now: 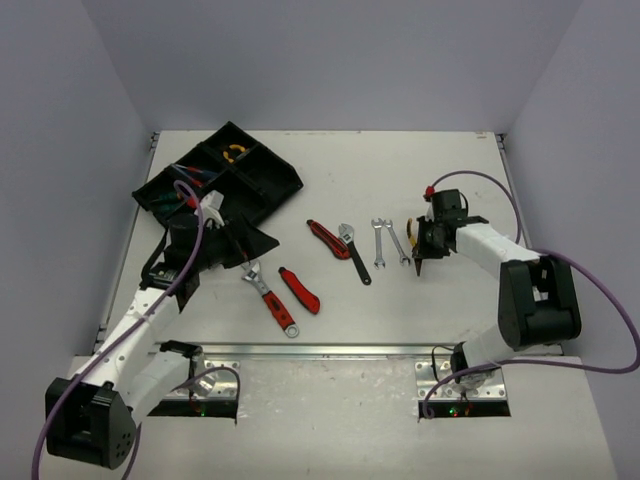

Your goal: Sort the tools into containers

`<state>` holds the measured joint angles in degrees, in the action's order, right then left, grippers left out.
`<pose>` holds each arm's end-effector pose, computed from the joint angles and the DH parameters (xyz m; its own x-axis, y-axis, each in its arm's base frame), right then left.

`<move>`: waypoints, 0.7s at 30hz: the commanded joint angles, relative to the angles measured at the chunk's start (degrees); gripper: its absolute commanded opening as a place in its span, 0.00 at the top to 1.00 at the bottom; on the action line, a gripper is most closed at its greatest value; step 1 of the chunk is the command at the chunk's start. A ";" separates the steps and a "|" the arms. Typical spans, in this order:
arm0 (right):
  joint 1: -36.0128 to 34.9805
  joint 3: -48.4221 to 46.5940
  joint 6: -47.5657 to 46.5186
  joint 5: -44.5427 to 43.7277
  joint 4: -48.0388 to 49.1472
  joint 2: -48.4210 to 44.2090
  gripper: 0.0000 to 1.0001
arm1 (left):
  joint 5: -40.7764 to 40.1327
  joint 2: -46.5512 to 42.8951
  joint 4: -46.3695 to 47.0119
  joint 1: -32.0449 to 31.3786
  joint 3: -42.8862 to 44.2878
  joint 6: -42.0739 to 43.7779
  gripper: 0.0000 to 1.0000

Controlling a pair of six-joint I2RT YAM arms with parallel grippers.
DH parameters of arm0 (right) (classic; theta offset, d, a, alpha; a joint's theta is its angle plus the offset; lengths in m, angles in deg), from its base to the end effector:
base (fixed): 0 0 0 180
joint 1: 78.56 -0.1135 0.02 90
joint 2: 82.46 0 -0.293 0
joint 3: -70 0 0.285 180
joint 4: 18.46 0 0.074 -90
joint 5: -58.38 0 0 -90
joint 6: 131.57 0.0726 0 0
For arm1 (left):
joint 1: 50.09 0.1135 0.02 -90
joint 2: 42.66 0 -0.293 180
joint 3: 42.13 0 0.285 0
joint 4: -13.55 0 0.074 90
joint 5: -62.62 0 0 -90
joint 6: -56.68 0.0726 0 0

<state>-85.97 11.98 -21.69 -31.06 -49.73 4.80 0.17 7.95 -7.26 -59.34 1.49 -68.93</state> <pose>0.3240 0.0429 0.1393 -0.8572 0.2314 -0.4600 0.1678 0.9701 0.1754 0.2308 -0.0716 0.2407 -0.6924 -0.4103 -0.5936 0.1761 0.7016 -0.6904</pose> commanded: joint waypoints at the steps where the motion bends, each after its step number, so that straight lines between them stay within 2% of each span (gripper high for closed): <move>1: -2.62 0.99 0.71 2.86 4.87 -5.26 1.00 | -2.75 3.31 12.23 -7.23 -0.37 -4.78 0.00; 7: -11.36 2.26 1.23 3.10 7.51 -12.06 1.00 | -8.15 9.14 24.26 -14.09 0.83 -10.15 0.00; 15: -19.54 3.99 4.57 8.55 11.81 -18.93 1.00 | -5.94 22.81 40.32 -18.66 3.80 -15.85 0.00; 17: -22.03 3.51 4.99 8.97 12.12 -19.64 1.00 | -5.95 26.06 43.26 -20.35 5.51 -16.13 0.02; 21: -24.75 2.76 6.16 9.95 12.62 -20.39 1.00 | -5.95 31.18 44.34 -23.29 10.79 -15.27 0.13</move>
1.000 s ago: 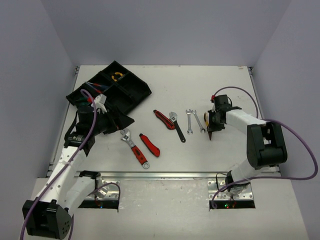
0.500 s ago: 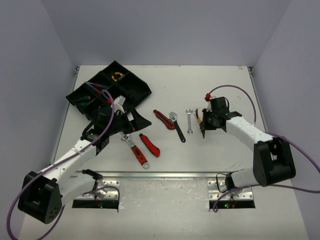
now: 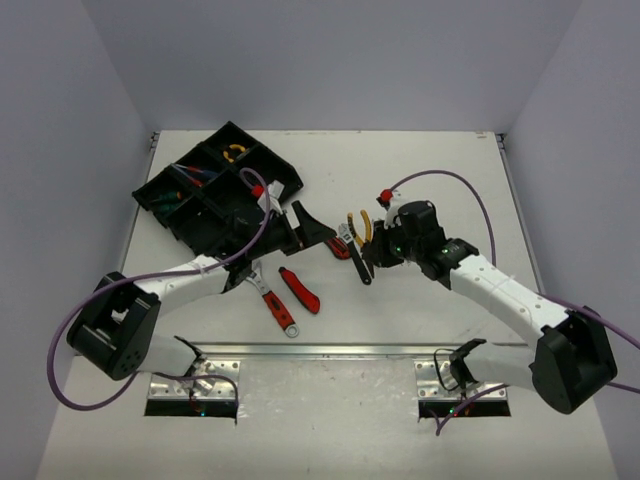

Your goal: Sort the tools into containers

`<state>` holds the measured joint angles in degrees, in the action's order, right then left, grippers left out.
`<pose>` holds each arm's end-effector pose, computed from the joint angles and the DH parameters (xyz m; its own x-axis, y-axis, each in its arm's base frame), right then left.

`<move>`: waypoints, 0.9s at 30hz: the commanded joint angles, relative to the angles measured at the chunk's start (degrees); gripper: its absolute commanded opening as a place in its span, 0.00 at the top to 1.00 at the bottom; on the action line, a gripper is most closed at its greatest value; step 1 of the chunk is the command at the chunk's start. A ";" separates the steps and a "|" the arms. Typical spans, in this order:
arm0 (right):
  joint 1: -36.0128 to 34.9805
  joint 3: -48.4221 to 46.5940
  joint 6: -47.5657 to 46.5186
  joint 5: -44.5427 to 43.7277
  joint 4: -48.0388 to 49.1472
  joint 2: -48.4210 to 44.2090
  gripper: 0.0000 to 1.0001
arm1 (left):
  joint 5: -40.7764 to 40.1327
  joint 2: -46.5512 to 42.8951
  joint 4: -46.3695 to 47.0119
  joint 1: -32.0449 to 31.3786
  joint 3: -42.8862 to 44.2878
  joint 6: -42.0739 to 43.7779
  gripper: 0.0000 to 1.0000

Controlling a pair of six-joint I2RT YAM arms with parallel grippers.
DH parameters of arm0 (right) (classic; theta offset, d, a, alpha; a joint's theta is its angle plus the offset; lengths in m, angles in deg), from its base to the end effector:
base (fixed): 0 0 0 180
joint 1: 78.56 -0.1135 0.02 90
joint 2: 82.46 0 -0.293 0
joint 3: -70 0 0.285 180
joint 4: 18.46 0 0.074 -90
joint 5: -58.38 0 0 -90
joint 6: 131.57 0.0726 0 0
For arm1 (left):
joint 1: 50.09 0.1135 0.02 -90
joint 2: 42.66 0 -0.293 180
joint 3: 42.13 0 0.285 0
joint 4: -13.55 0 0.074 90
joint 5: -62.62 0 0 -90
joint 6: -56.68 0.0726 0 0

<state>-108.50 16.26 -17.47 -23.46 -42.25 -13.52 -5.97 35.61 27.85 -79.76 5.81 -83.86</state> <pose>0.2575 0.1602 0.2204 -0.7385 0.0411 -0.6730 -0.3156 0.8610 0.3989 0.2845 -0.1926 0.2174 -0.7437 -0.4036 -0.5330 0.3014 0.5093 -0.8061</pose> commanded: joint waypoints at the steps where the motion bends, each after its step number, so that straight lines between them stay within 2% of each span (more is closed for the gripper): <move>1: -2.85 -1.72 2.22 2.85 5.20 -2.21 1.00 | 0.05 4.72 9.23 -3.08 7.04 -0.19 0.14; 3: -3.74 -1.91 2.50 3.41 5.45 -2.55 1.00 | -0.29 5.87 9.06 -3.60 7.84 -0.01 0.17; 5: -5.22 -2.45 2.57 3.39 5.28 -3.00 1.00 | -0.63 7.36 8.96 -3.80 8.55 0.07 0.24; 11: -7.26 -3.48 2.57 2.04 5.13 -3.35 1.00 | 0.51 11.00 8.12 -5.17 10.18 -0.27 0.67; 12: -7.33 -3.67 2.44 2.03 5.13 -3.28 1.00 | 0.65 11.20 7.92 -5.56 10.45 -0.01 0.68; 14: -7.44 -3.94 2.43 1.95 5.13 -3.26 1.00 | 0.56 11.45 7.15 -6.20 10.84 0.47 0.77; 17: -7.51 -4.03 2.35 1.69 5.13 -3.41 1.00 | 0.43 11.26 6.39 -6.75 11.41 1.56 1.00; 21: -7.51 -3.99 1.60 0.24 4.56 -3.90 1.00 | 0.52 10.47 3.44 -6.80 13.57 5.00 1.00; 23: -7.51 -3.61 1.25 -0.22 4.48 -4.70 0.93 | 0.09 9.88 0.90 -6.69 15.75 7.99 1.00; 25: -7.51 -3.16 1.00 -0.66 4.77 -5.65 0.79 | -0.49 9.31 -0.34 -6.51 17.21 10.18 1.00; 26: -7.51 -2.87 0.95 -1.27 4.71 -5.92 0.68 | -0.92 9.11 -0.83 -6.36 17.54 10.61 1.00; 27: -7.51 -2.56 0.99 -2.21 4.51 -6.70 0.53 | -2.16 8.88 -2.23 -6.09 18.47 11.81 1.00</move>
<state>-115.82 15.58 -15.94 -23.72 -42.08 -16.53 -6.37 47.38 26.96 -86.00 19.76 -78.70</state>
